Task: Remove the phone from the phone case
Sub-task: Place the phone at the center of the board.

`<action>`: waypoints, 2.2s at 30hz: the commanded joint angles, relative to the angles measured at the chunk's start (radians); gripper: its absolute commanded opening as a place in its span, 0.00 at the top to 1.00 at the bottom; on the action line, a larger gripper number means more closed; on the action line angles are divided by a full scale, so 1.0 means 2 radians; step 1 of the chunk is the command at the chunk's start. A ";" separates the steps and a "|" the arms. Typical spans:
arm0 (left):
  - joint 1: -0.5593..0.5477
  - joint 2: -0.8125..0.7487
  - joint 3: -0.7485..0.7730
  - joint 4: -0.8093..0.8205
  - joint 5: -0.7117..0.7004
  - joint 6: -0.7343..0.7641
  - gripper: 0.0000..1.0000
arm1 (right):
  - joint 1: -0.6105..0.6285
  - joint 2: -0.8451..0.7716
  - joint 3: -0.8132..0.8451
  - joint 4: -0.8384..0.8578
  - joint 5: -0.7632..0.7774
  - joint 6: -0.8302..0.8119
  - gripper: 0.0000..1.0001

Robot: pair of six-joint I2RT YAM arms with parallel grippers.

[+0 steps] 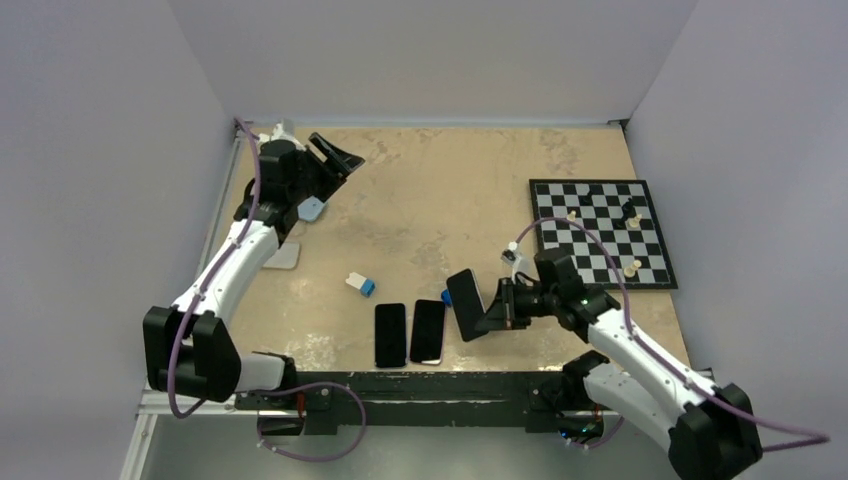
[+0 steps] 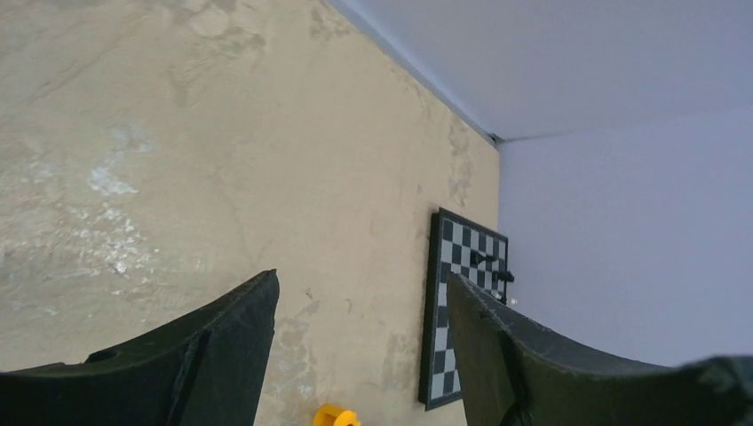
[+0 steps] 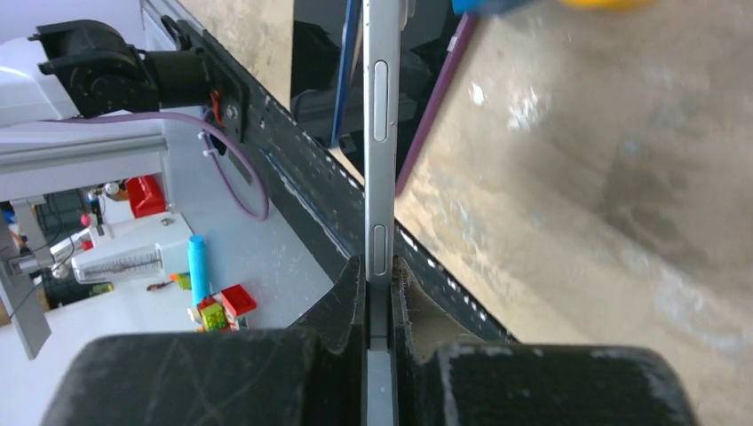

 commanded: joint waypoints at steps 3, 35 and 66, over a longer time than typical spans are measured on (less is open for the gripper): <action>-0.013 -0.051 0.038 0.010 0.068 0.097 0.28 | -0.002 -0.133 -0.040 -0.133 0.044 0.041 1.00; -0.013 -0.093 0.031 0.005 0.059 0.113 0.29 | -0.002 0.089 -0.157 0.207 -0.056 0.161 0.90; -0.012 -0.087 0.033 0.011 0.082 0.101 0.28 | 0.004 0.184 -0.101 0.188 -0.063 0.073 0.40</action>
